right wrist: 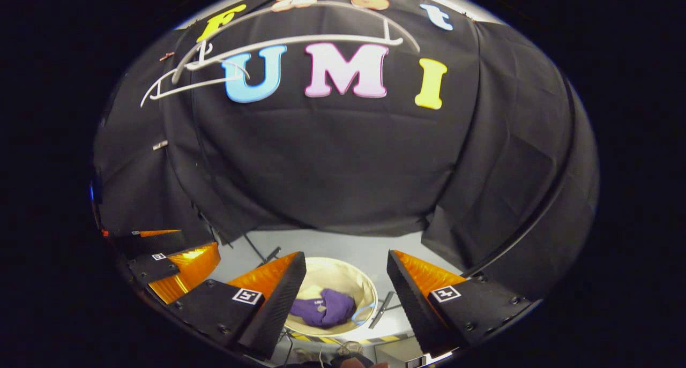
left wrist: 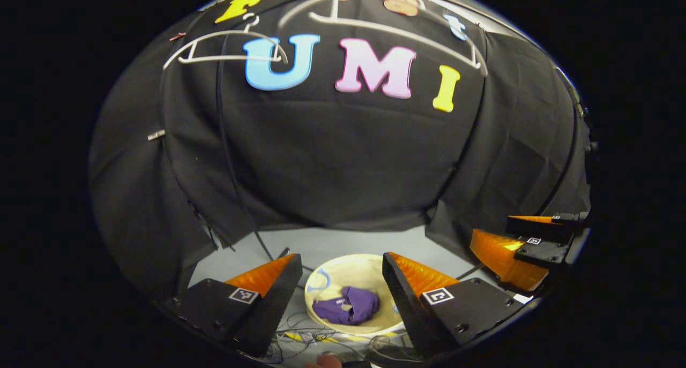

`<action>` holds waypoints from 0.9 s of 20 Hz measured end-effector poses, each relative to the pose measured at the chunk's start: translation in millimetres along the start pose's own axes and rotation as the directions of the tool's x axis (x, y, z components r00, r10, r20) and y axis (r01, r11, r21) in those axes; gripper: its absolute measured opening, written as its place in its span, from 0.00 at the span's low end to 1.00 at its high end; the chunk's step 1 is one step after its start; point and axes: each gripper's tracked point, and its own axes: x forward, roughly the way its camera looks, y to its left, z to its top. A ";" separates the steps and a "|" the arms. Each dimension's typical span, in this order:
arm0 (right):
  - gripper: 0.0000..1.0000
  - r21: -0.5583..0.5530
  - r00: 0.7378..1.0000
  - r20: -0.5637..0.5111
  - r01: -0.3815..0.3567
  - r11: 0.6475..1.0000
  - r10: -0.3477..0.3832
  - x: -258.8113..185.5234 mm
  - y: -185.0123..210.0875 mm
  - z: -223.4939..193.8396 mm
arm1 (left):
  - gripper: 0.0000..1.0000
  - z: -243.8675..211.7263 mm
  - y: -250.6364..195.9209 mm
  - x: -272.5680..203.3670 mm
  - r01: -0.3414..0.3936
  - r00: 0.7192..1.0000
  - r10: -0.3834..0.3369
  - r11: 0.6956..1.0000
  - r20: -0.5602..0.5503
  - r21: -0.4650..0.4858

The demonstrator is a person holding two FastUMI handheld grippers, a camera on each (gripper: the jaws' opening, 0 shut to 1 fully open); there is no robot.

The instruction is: Grasp the clothes on the hanger with both hands and then place them into the laundry hamper below.

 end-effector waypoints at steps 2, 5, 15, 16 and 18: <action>0.98 0.005 0.996 0.085 0.009 1.000 -0.010 -19.3 0.0 34.6 | 0.95 33.5 3.2 -31.1 -0.013 0.996 0.012 1.000 0.088 0.019; 0.98 0.014 0.979 0.206 0.002 1.000 -0.005 -54.4 6.0 76.0 | 0.95 71.0 4.3 -71.9 -0.032 0.978 0.024 0.999 0.208 0.037; 0.96 -0.006 0.886 0.462 -0.035 0.999 0.034 -155.4 -17.0 181.1 | 0.94 176.5 -44.2 -190.1 -0.073 0.893 0.072 0.997 0.445 -0.016; 0.93 -0.011 0.873 0.486 -0.041 0.999 0.042 -163.9 -20.5 186.3 | 0.91 182.7 -50.8 -199.3 -0.073 0.884 0.074 0.997 0.462 -0.019; 0.96 -0.025 0.855 0.516 -0.057 0.998 0.062 -176.5 -26.2 192.1 | 0.91 187.9 -65.5 -216.8 -0.094 0.866 0.089 0.995 0.491 -0.014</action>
